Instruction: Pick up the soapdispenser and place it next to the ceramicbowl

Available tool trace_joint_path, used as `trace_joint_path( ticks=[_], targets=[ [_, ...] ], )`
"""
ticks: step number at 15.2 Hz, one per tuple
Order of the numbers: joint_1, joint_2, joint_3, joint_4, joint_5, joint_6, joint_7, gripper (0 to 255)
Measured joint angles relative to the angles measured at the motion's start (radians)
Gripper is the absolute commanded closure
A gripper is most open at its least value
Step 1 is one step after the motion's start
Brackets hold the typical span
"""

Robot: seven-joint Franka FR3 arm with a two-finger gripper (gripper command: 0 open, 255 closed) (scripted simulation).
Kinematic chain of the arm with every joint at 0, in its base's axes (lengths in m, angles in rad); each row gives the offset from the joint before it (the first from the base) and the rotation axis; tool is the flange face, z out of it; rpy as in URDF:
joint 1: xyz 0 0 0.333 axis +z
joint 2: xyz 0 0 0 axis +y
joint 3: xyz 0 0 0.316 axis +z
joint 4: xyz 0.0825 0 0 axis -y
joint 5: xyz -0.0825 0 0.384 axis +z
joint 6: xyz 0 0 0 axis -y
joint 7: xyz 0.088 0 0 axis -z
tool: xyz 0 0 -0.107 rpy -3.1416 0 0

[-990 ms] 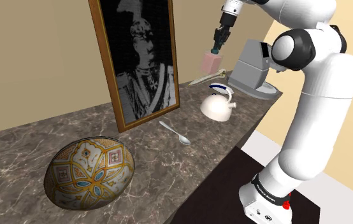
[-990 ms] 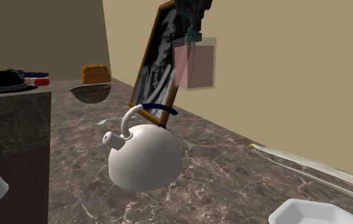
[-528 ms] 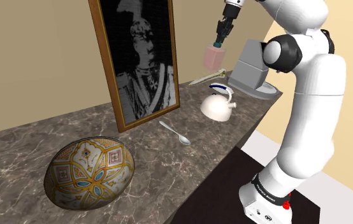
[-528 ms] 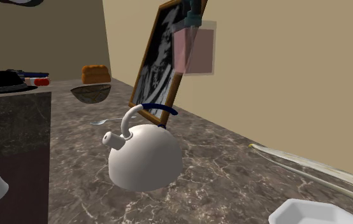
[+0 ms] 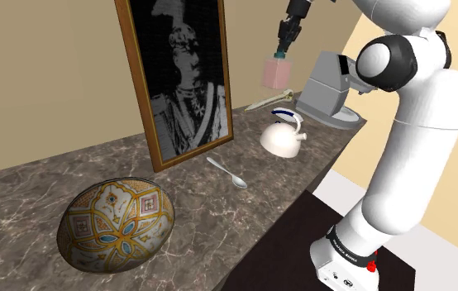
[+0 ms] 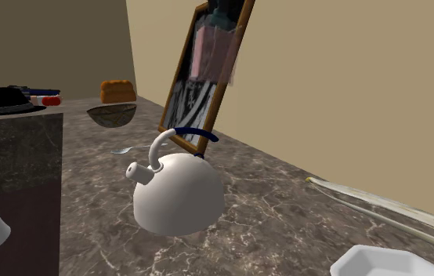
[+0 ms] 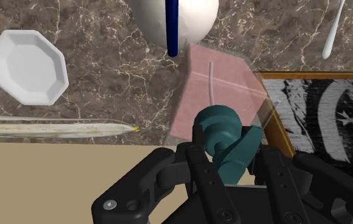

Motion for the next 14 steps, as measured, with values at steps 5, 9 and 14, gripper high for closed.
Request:
trace_joint_path(
  ticks=[5,9,14],
  targets=[
    [0.124,-0.171,0.04,-0.234,-0.064,0.076,0.125,255],
    [0.192,-0.268,0.084,-0.362,-0.096,0.117,0.224,255],
    [0.259,-0.329,0.144,-0.428,-0.111,0.127,0.348,255]
  ],
)
